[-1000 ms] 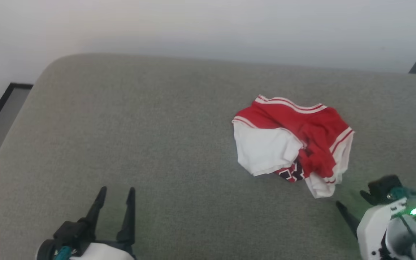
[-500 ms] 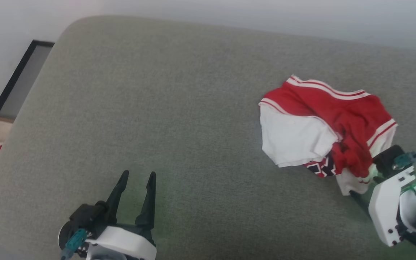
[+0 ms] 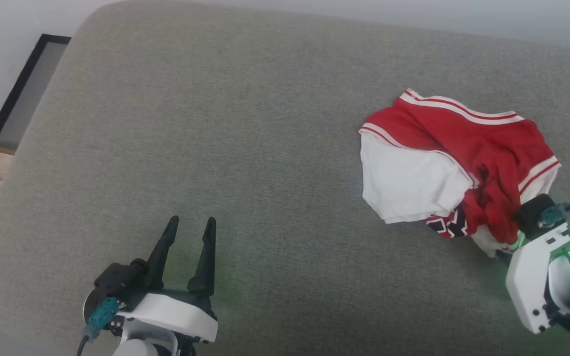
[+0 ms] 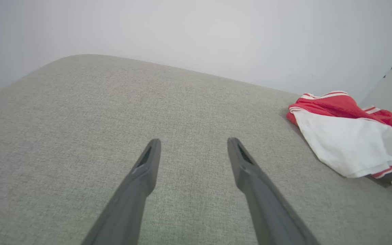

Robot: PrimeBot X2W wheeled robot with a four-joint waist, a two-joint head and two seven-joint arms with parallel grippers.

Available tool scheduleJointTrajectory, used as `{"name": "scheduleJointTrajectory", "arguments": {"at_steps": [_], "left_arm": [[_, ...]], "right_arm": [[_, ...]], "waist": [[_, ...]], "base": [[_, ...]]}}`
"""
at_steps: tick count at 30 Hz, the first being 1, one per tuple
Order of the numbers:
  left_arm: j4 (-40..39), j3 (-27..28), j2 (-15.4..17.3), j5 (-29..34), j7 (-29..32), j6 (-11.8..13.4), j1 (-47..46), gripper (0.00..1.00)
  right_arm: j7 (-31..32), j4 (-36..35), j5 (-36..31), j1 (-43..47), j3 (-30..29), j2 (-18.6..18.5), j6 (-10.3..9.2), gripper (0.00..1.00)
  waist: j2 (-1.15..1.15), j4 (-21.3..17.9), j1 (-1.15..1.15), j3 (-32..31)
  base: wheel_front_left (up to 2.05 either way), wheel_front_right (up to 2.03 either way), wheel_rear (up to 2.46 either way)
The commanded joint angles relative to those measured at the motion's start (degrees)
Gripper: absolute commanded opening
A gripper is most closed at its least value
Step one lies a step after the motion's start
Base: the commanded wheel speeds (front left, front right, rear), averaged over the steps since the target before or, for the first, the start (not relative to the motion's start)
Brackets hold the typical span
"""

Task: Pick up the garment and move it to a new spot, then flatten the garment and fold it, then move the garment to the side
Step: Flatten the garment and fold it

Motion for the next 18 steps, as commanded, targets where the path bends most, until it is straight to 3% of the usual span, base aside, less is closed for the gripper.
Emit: {"name": "scheduleJointTrajectory", "arguments": {"at_steps": [1,11,18], "left_arm": [[0.07,0.15,-0.1,-0.36,-0.28,0.07,-0.73,1.0],[-0.36,1.08,-0.1,0.51,-0.28,-0.11,-0.83,1.0],[-0.21,0.87,-0.09,1.35,-0.28,-0.41,-1.48,1.0]], "right_arm": [[-0.24,1.02,-0.7,0.0,-0.67,-0.46,-0.15,0.0],[-3.12,0.97,-3.55,1.67,-12.77,-4.25,-0.13,0.0],[-6.64,5.34,-5.17,2.77,-23.78,-3.41,-0.12,0.0]], "waist": [[0.0,-0.42,0.0,0.07],[0.0,-3.57,0.0,0.0],[0.0,-4.93,0.0,0.67]], "base": [[0.0,0.0,0.0],[0.0,0.0,0.0],[0.0,0.0,0.0]]}}
